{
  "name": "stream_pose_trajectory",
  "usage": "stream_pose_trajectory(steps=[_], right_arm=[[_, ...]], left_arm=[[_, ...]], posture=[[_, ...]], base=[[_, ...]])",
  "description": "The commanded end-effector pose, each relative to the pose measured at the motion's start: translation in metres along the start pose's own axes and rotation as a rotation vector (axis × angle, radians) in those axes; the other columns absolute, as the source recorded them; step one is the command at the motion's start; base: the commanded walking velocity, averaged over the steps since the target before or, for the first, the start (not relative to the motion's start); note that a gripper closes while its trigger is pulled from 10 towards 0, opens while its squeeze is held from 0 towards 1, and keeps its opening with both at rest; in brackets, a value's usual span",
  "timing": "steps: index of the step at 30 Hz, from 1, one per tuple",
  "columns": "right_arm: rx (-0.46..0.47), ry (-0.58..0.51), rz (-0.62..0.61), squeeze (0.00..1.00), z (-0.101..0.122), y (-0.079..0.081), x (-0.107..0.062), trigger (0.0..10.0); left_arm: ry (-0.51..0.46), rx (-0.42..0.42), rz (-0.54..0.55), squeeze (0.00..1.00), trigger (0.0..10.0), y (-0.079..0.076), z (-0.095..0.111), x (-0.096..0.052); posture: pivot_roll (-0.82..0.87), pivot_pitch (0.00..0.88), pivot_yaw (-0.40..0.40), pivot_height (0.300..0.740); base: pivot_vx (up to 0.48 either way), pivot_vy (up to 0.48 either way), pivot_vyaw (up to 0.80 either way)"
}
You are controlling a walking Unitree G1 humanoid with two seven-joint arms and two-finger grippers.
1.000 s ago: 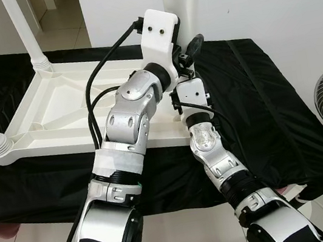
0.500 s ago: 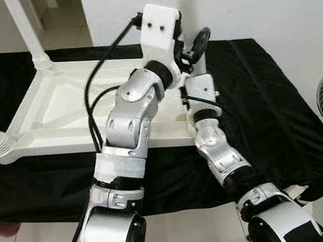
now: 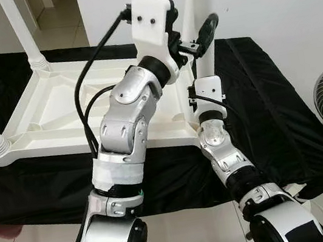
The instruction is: Building children table
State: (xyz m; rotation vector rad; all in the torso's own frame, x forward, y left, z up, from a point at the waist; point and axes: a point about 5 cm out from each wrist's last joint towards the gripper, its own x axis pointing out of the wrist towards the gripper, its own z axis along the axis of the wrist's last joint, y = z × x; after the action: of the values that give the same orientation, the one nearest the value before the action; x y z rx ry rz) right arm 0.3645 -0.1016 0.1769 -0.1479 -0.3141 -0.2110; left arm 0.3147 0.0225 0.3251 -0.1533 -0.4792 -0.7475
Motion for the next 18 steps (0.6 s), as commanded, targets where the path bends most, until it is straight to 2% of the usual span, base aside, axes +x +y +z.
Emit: stream_pose_trajectory(steps=[1,4,7,9,12,13,14,18], right_arm=[[0.033,-0.013,-0.014,0.00,0.007,-0.005,0.006,10.0],[0.048,-0.014,-0.005,0.00,0.009,-0.011,0.007,10.0],[0.048,0.012,0.021,0.00,0.006,-0.015,0.004,10.0],[0.054,0.016,0.027,0.00,0.006,-0.015,0.003,10.0],[0.057,0.007,0.061,0.00,0.007,-0.018,-0.004,10.0],[0.057,0.007,0.061,0.00,0.007,-0.018,-0.004,10.0],[0.050,0.007,0.067,0.00,0.007,-0.019,-0.005,10.0],[0.039,0.032,0.095,0.00,0.003,-0.020,-0.009,10.0]], left_arm=[[-0.004,-0.031,-0.029,0.00,10.0,0.001,0.001,-0.005],[0.025,0.002,-0.026,0.00,10.0,0.008,-0.005,-0.013],[0.099,0.059,-0.019,0.00,10.0,0.014,-0.020,-0.026],[0.112,0.062,-0.019,0.00,10.0,0.014,-0.022,-0.028],[0.158,0.138,-0.013,0.00,10.0,0.014,-0.036,-0.042],[0.158,0.138,-0.013,0.00,10.0,0.014,-0.036,-0.042],[0.162,0.174,-0.009,0.00,10.0,0.015,-0.038,-0.045],[0.223,0.212,-0.009,0.00,10.0,0.015,-0.052,-0.055]], posture=[[0.14,0.041,-0.050,0.740],[0.14,0.037,-0.050,0.740],[0.13,0.037,-0.048,0.740],[0.13,0.037,-0.048,0.740],[0.13,0.037,-0.050,0.740],[0.13,0.037,-0.050,0.740],[0.13,0.037,-0.050,0.740],[0.13,0.037,-0.051,0.740]], base=[[0.000,0.000,0.00],[0.000,0.000,0.00],[0.000,0.000,0.00],[0.000,0.000,0.00],[0.000,0.000,0.00],[0.000,0.000,0.00],[0.000,0.000,0.00],[0.000,0.000,0.00]])
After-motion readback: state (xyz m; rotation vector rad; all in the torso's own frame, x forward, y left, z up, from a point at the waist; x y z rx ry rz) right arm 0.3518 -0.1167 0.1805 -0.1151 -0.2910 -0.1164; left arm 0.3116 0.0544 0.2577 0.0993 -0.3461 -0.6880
